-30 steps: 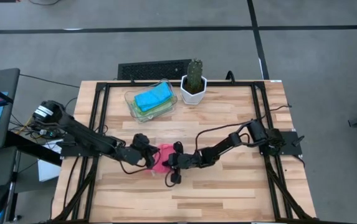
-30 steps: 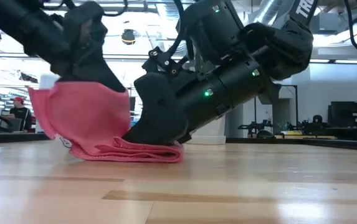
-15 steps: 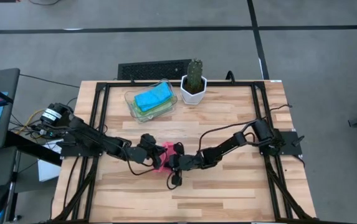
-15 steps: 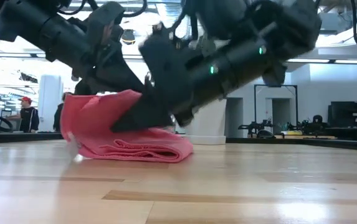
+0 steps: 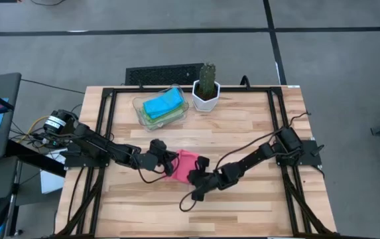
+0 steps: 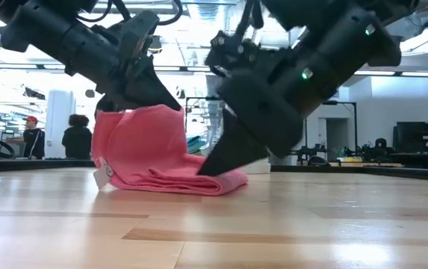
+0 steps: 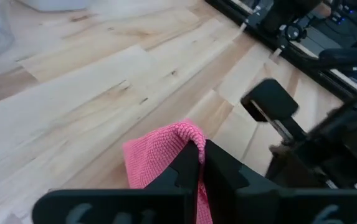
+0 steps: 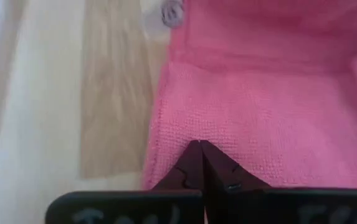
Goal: Fold microfiber towels
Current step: Fold the pink microfiber towel
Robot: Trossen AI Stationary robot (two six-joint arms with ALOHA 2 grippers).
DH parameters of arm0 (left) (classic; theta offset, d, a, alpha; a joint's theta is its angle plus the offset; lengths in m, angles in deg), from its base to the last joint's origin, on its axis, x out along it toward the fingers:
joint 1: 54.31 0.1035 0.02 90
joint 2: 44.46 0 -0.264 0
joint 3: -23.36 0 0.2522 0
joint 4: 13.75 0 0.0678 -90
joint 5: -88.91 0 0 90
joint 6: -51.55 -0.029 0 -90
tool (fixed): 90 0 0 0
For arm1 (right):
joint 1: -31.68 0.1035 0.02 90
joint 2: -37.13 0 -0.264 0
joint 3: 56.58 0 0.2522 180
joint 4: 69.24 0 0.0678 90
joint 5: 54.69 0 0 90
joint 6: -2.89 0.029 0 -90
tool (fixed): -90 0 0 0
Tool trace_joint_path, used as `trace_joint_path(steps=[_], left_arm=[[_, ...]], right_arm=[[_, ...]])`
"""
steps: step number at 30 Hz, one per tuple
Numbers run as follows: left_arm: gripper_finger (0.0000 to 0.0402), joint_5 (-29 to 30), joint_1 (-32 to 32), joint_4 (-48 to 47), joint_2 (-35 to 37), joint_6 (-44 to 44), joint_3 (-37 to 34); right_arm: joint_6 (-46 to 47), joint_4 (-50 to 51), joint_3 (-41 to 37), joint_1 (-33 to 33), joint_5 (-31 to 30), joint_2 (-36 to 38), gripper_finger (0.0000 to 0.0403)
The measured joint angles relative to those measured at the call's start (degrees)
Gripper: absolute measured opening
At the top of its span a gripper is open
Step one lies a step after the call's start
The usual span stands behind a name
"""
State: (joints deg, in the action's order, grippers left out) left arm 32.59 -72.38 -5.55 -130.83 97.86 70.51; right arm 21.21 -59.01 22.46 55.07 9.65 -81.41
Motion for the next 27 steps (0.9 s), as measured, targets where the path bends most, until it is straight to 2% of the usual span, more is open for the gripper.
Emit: trace_joint_path(steps=[7, 16, 21, 27], left_arm=[[0.0005, 1.0, 0.2, 3.0, -1.0, 0.3, 0.0], [0.0005, 1.2, 1.0, 5.8, -6.6, 1.5, 1.9], [0.0005, 0.5, 2.0, 5.7, -7.6, 0.0, 4.4], [0.0005, -0.6, 2.8, 5.6, -7.6, -1.0, 5.6]], right_arm=[[0.1, -7.7, 0.3, -1.9, 0.5, -3.6, 0.0017], [-1.7, -8.9, 0.1, -2.7, 1.3, -2.0, 0.0019], [-1.1, -5.3, 0.2, -0.6, 1.1, 0.7, 0.0014], [3.4, 8.0, -0.1, 2.8, -7.0, 2.7, 0.0016]])
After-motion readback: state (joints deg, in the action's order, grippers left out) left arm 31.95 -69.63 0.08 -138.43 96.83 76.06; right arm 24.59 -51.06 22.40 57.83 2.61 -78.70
